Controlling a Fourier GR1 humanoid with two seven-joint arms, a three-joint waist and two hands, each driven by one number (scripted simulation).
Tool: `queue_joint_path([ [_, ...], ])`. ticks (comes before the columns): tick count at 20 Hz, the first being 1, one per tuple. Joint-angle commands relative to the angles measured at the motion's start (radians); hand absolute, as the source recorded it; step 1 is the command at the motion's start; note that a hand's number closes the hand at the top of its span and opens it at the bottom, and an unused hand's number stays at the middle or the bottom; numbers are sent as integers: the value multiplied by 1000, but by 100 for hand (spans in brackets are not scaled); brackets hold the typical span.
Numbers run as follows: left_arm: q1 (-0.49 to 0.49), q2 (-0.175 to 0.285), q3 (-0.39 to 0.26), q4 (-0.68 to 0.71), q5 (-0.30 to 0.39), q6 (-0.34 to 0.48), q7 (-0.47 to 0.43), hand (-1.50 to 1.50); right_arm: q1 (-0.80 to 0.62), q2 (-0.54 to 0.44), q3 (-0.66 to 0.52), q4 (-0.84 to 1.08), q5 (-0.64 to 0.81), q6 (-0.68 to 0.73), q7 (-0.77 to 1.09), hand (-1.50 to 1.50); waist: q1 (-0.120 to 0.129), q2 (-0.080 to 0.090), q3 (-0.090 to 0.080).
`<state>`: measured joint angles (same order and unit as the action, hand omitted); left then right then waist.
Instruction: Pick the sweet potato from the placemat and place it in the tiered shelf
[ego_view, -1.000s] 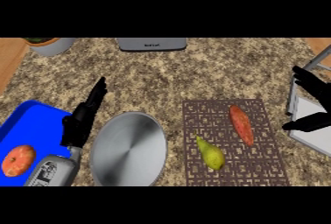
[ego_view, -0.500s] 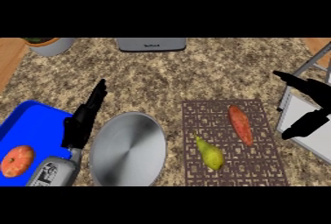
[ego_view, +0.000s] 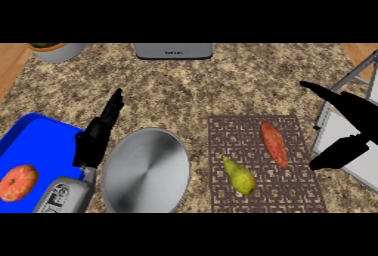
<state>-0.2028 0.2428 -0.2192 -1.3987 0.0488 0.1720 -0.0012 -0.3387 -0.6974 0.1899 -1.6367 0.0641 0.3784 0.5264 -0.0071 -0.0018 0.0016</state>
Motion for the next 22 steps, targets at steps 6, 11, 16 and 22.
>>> queue_joint_path([
  [6,48,-5,63,-67,-27,-73,30,0,73,116,-62,-111,133,42,83,-150,8,1,-2],
  [11,28,-51,61,-72,-79,-58,61,0,52,213,-49,-125,185,64,137,-150,8,1,-2],
  [16,64,-81,73,-65,-105,-67,-6,0,61,241,-85,-47,263,83,63,-150,10,2,-2],
  [22,10,-103,113,-37,-126,-92,36,0,92,305,-84,-42,356,98,39,-150,7,2,-2],
])
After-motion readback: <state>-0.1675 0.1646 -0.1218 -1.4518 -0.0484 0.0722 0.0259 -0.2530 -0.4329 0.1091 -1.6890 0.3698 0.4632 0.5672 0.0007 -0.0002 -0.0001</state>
